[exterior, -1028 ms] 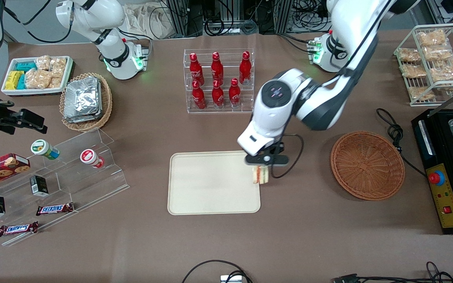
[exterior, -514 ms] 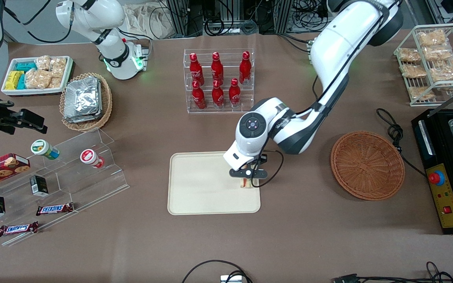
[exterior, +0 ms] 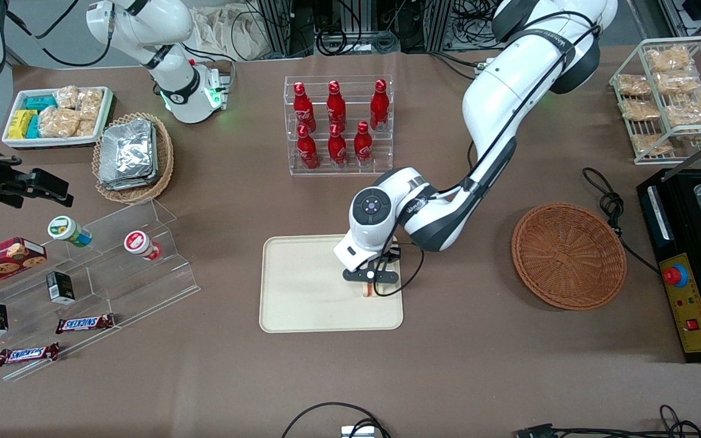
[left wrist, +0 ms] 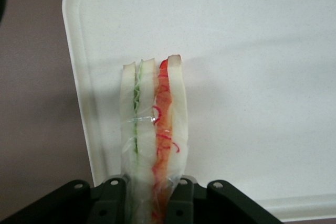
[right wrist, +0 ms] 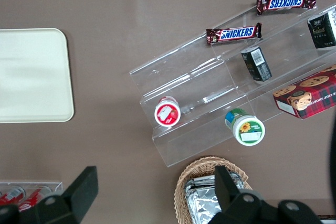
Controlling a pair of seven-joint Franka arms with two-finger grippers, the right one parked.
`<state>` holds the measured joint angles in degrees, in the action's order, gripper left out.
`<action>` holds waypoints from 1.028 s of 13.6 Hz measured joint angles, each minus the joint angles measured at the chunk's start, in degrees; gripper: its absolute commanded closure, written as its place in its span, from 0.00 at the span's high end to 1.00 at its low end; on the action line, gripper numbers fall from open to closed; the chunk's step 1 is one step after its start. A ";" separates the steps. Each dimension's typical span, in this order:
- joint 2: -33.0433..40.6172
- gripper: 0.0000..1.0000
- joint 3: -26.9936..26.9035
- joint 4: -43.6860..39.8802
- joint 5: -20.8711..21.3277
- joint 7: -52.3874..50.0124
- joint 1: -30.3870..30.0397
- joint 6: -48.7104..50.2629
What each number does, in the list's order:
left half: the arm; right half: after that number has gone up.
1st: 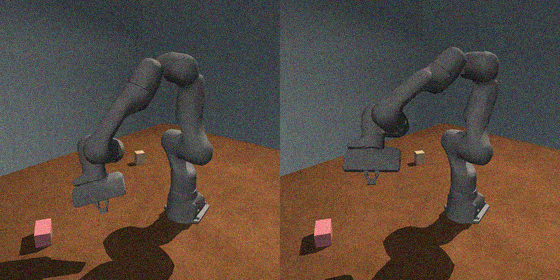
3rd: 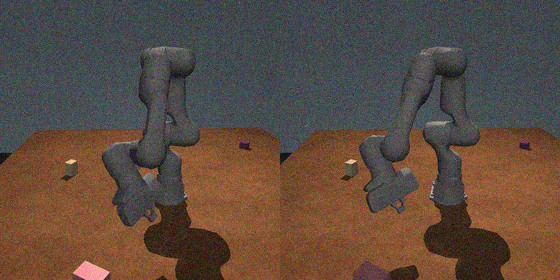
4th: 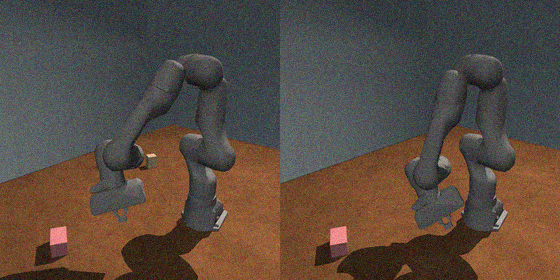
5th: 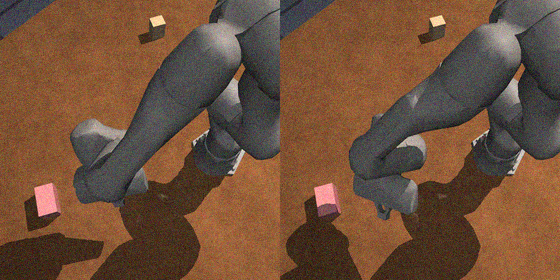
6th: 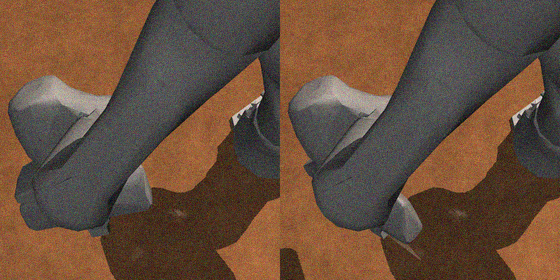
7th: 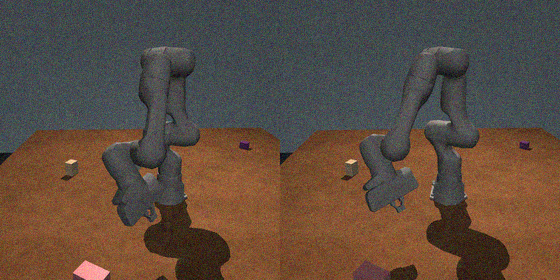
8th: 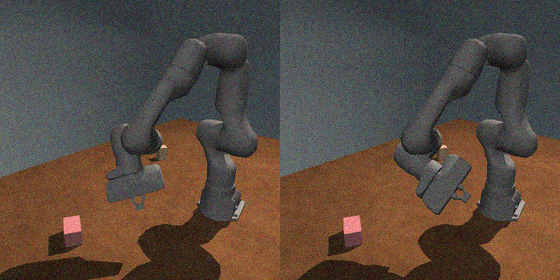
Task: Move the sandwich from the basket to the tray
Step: 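Lower the sandwich onto the tray and open the left gripper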
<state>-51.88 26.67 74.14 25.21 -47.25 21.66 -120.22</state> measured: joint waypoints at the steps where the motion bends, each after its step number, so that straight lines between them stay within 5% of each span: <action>1: -0.29 0.18 0.00 -0.09 0.50 -0.21 0.00 -0.10; 5: -1.05 0.46 0.00 -0.10 1.61 -1.49 0.01 -1.07; 6: -1.27 0.63 0.00 -0.10 1.77 -1.93 0.01 -1.92; 7: -1.40 0.99 0.00 -0.10 2.04 -2.59 0.04 -2.52; 14: -2.00 1.00 0.04 -0.41 6.07 -9.50 0.47 -4.14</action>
<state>-53.87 26.71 73.73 31.27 -56.75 22.12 -124.36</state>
